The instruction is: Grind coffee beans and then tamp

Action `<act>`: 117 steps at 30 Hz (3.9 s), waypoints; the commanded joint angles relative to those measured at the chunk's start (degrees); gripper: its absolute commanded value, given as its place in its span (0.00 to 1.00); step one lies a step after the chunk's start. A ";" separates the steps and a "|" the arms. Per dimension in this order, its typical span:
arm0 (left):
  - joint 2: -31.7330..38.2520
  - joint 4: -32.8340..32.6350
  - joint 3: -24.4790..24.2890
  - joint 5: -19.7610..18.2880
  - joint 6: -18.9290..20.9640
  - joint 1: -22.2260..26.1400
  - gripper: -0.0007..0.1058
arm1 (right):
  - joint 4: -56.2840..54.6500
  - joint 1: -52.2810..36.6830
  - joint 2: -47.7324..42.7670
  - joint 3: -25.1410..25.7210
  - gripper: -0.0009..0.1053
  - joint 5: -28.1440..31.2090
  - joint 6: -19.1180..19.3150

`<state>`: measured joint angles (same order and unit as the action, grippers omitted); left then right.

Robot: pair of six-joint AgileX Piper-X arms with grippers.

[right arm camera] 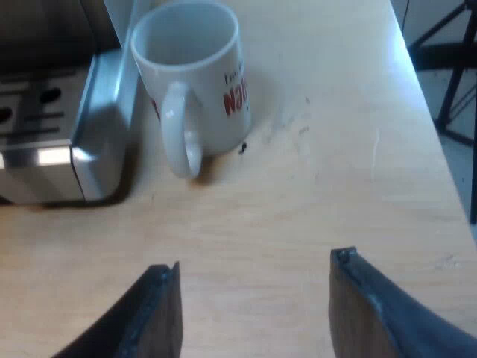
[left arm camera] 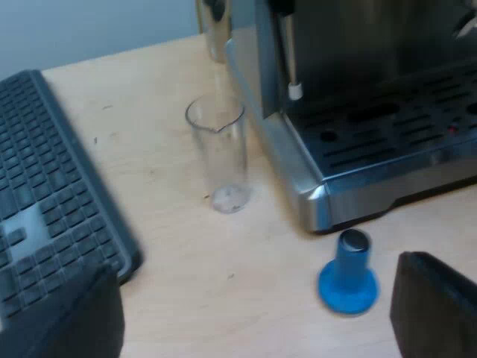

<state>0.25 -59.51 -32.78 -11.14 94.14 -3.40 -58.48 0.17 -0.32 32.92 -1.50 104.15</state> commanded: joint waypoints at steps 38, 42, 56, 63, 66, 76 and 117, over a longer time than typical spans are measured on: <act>-24.32 18.13 -3.60 -8.64 0.63 -22.24 0.70 | 6.42 21.78 22.98 15.41 0.45 -15.23 2.78; -24.37 24.02 -0.25 -11.87 1.00 -22.24 0.70 | 7.29 25.67 25.01 15.41 0.45 -15.07 2.36; -24.63 30.98 7.90 -15.33 0.98 -22.24 0.70 | 10.76 40.03 32.69 14.62 0.45 -6.04 1.36; -25.73 34.29 9.11 -17.45 1.29 -22.24 0.70 | 17.81 46.24 34.35 10.94 0.45 -0.41 -1.54; -25.71 37.18 9.36 -18.03 1.65 -22.67 0.70 | 19.57 48.37 34.58 9.46 0.45 0.76 -2.58; -25.71 37.27 9.60 -17.78 0.72 -25.06 0.70 | 25.06 52.86 34.58 5.24 0.45 4.68 -6.77; -25.71 37.21 9.60 -17.78 0.72 -25.06 0.70 | 59.99 73.76 52.12 -4.82 0.01 38.21 -13.28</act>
<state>-25.28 -23.03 -23.18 -28.63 94.81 -28.22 0.00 73.45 51.38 28.08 32.65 90.74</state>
